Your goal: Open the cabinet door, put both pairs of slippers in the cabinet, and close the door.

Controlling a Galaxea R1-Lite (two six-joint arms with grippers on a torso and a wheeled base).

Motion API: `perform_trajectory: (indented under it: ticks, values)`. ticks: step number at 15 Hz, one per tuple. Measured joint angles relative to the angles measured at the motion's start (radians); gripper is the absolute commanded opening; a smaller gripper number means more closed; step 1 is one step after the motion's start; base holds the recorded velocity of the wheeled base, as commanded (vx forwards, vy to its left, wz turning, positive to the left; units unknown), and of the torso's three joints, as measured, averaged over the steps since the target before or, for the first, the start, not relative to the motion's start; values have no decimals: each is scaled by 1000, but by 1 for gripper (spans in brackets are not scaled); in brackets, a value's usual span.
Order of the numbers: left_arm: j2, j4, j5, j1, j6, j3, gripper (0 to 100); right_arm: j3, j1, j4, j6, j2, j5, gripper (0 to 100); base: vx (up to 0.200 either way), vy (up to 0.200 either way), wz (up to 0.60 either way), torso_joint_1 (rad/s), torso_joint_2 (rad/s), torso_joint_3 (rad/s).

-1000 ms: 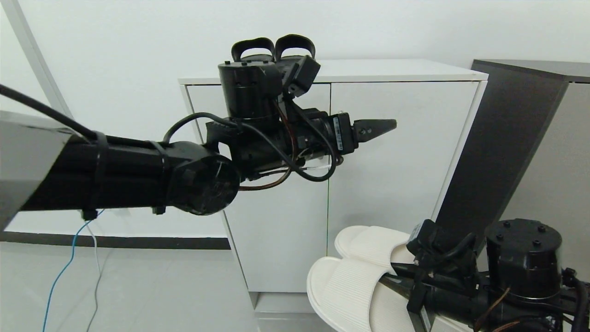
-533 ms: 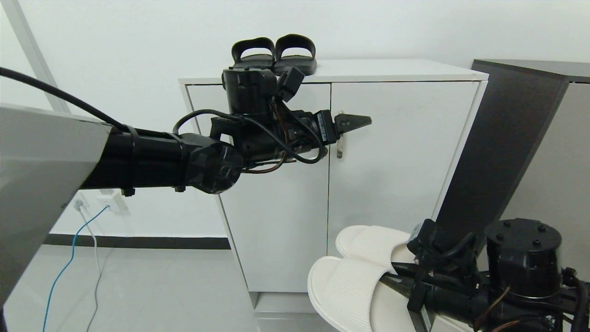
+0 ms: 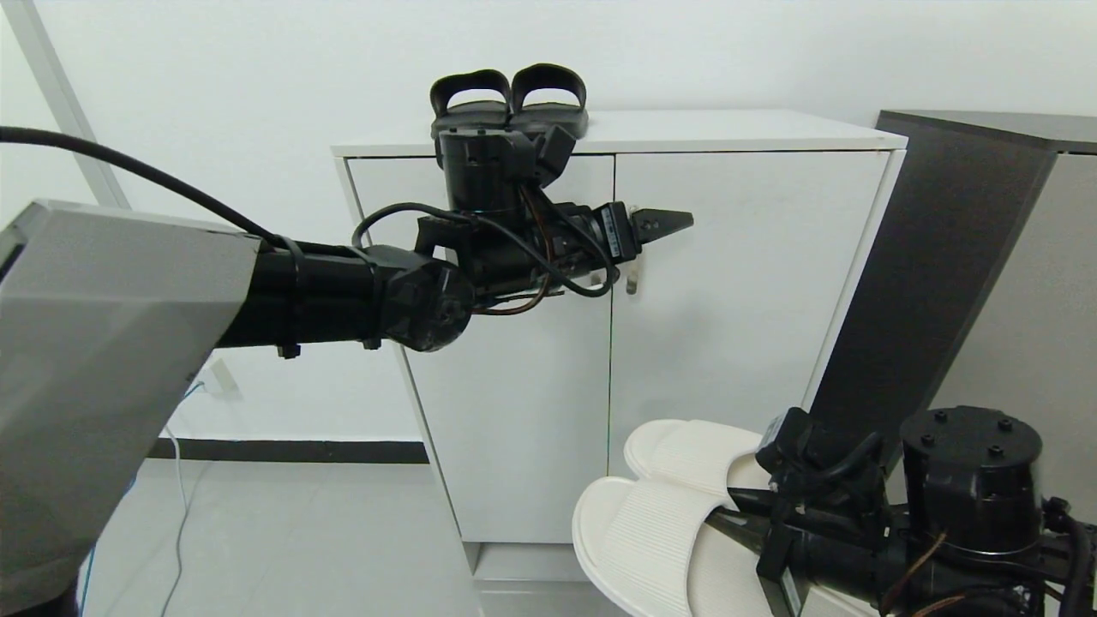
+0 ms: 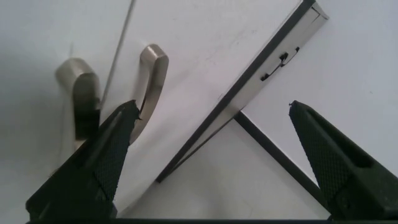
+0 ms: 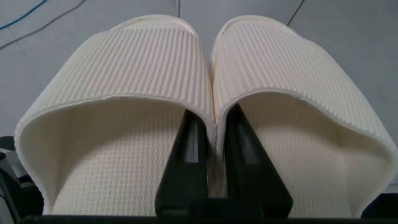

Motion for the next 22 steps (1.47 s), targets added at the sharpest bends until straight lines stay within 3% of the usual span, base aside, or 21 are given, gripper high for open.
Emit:
perform_trajectory:
  ticks: [3, 4, 9, 12, 17, 22]
  values:
    - [25, 10, 1, 0, 0, -36, 100, 1, 0, 1, -1, 1, 0, 0, 0, 0, 0, 0, 0, 0]
    - [30, 10, 2, -1, 0, -43, 0, 1, 0, 0, 0, 2, 0, 0, 0, 0, 0, 0, 0, 0]
    - [41, 8, 22, -1, 0, -37, 0, 18, 0, 2, 0, -1, 21, 0, 0, 0, 0, 0, 0, 0]
    - [30, -6, 39, -3, 2, -4, 0, 42, 5, 3, -4, -10, 110, 0, 0, 0, 0, 0, 0, 0]
    - [-49, -92, 33, -21, 2, 173, 0, 54, 19, 3, -3, -16, 157, 0, 0, 0, 0, 0, 0, 0]
    - [-168, -119, 33, -58, 3, 325, 0, 59, 27, 3, -3, -13, 161, 0, 0, 0, 0, 0, 0, 0]
